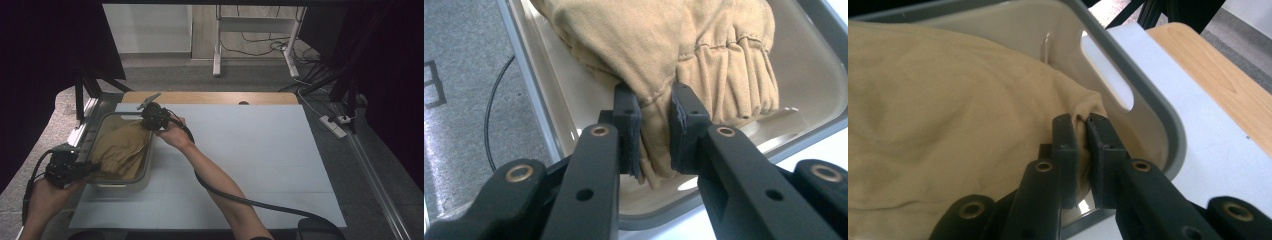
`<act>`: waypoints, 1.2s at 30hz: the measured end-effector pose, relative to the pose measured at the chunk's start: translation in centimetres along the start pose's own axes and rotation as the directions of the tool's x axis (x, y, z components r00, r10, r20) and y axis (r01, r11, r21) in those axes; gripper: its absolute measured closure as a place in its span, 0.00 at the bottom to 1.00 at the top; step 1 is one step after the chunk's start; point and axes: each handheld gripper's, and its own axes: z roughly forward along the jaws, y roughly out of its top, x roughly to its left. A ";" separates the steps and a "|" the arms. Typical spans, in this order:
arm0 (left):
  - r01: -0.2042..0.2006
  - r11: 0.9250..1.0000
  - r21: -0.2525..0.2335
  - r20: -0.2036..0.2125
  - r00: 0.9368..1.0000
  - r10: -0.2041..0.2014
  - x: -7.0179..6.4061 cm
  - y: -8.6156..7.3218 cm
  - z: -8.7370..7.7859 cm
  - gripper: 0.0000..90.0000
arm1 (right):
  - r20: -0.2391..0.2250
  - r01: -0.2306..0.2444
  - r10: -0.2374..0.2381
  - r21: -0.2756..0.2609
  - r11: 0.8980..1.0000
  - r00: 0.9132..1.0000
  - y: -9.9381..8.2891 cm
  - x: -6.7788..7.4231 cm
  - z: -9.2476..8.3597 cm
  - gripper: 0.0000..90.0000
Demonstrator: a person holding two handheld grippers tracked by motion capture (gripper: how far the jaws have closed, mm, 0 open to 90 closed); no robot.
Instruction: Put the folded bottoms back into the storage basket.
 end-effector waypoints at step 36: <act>0.076 0.989 -0.123 0.150 0.987 -0.057 -1.3 -0.1 -0.1 0.26 | -0.021 -0.068 0.067 -0.007 0.998 0.997 -0.5 0.5 -0.4 0.24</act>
